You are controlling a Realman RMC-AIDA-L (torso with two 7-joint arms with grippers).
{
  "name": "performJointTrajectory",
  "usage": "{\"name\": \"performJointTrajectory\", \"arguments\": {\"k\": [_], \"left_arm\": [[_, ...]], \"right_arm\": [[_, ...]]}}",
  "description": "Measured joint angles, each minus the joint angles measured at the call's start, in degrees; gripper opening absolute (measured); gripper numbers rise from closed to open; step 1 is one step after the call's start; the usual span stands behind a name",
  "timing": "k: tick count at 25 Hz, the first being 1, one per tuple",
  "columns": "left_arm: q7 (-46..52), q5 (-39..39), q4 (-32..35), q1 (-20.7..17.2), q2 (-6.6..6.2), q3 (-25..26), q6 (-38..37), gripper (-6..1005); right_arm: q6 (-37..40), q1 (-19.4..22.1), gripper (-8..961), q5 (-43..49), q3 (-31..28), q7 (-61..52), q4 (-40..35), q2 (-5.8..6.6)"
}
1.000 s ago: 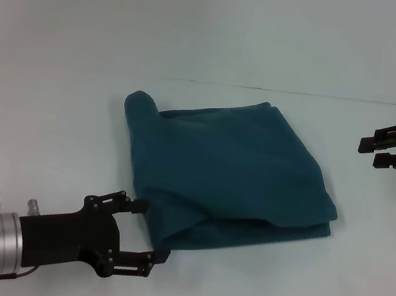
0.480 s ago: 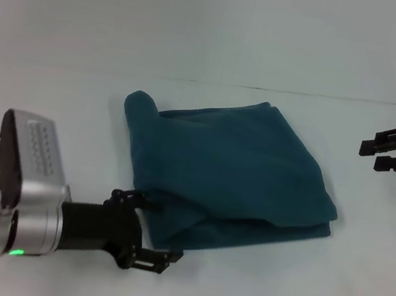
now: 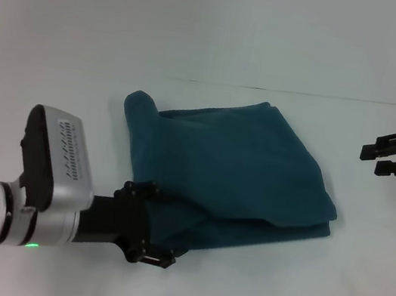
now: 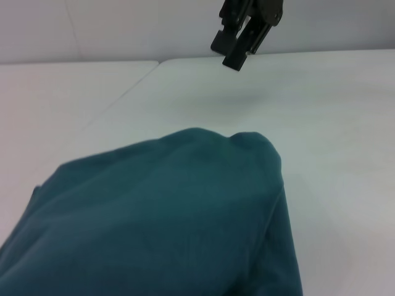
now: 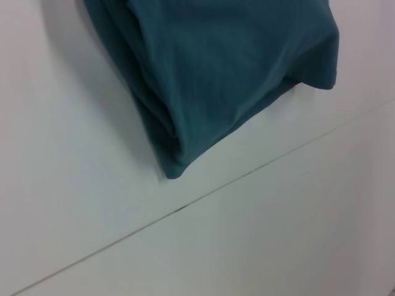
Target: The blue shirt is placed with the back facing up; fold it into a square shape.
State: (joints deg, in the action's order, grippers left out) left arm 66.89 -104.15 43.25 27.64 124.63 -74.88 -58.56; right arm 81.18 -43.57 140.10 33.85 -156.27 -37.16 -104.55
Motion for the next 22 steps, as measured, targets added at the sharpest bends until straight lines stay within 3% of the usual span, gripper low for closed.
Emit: {"name": "performJointTrajectory", "arguments": {"k": [11, 22], "left_arm": [[-3.0, 5.4, 2.3, -2.1, 0.0, -11.6, 10.6, 889], [-3.1, 5.5, 2.6, -2.6, 0.09, -12.7, 14.1, 849]], "right_arm": [[-0.7, 0.1, 445, 0.1, 0.0, 0.0, 0.7, 0.11], [-1.0, 0.2, 445, 0.3, 0.0, 0.1, 0.7, 0.15]]}}
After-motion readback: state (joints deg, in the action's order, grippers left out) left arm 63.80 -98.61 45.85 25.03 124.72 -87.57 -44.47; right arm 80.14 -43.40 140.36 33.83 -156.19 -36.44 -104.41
